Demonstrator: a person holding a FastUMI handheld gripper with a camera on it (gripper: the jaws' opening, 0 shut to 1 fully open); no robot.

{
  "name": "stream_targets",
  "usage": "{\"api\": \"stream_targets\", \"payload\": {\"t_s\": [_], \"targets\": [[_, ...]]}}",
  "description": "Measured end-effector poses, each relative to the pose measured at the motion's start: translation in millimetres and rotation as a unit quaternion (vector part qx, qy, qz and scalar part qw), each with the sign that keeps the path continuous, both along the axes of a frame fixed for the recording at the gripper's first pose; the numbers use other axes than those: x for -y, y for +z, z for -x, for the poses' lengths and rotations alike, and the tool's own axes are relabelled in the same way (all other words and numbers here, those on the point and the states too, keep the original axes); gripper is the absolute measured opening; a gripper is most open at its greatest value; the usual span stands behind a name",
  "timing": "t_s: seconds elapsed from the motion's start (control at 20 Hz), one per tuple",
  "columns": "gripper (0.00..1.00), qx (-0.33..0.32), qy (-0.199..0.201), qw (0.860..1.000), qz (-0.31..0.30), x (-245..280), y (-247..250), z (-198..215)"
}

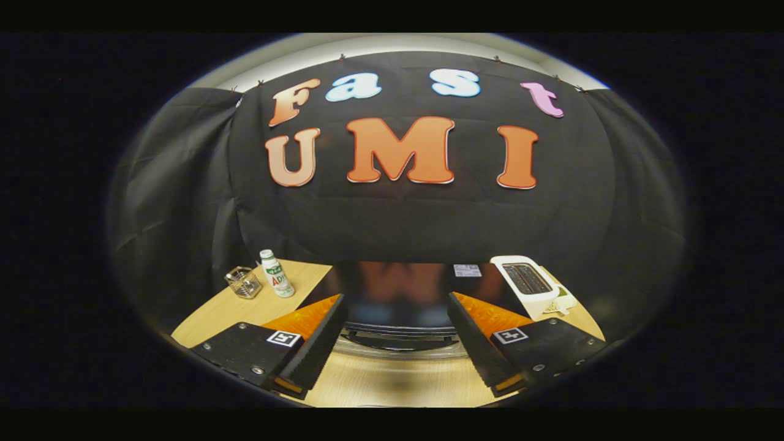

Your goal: Open the toaster oven, put the food inside, and close the toaster oven door.

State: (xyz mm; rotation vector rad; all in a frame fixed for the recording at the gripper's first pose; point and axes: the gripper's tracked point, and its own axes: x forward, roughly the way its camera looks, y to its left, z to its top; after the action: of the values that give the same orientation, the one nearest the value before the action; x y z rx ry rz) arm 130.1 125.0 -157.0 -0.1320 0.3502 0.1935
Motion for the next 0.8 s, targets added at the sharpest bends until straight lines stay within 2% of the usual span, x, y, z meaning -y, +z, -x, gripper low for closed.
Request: {"api": "stream_targets", "payload": {"t_s": [0.5,0.8], "targets": [[0.98,-0.077,0.002,0.997,0.025,-7.3,-70.8,-12.5],[0.99,-0.079,-0.003,0.997,0.016,-7.4,-70.8,-6.6]]}}
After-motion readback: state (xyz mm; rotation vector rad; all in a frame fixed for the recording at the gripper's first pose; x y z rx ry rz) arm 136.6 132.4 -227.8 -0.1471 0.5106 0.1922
